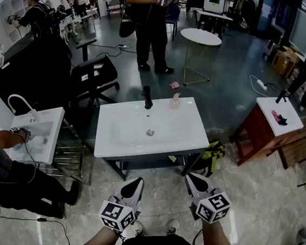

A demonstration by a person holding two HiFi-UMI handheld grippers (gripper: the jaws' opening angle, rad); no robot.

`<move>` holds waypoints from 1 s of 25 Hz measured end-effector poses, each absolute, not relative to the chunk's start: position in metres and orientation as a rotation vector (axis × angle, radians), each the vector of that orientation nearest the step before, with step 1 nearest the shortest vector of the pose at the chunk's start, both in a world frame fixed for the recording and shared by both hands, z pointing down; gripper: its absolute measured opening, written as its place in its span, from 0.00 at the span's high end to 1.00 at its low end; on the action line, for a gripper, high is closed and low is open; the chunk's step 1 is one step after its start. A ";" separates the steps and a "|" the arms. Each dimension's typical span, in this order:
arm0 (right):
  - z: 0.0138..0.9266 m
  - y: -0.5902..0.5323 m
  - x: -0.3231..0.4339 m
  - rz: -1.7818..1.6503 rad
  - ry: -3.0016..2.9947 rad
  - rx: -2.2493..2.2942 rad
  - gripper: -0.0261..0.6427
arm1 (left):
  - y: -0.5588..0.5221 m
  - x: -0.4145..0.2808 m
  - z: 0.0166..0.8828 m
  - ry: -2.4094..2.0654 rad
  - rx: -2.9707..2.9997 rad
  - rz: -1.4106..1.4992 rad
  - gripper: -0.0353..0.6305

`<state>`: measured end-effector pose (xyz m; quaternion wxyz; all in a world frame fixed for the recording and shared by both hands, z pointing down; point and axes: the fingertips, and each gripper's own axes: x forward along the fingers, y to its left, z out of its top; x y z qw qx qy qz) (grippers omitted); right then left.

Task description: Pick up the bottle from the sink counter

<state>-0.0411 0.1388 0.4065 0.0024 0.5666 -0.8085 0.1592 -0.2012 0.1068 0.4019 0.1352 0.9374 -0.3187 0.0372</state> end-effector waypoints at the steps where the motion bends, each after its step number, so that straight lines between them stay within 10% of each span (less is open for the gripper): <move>1: 0.406 0.139 -0.041 0.499 -2.536 1.776 0.96 | 0.107 -0.202 0.402 -0.925 2.716 0.107 0.94; 25: 0.404 0.147 -0.021 0.470 -2.587 1.734 0.96 | 0.119 -0.176 0.413 -0.905 2.711 0.135 0.94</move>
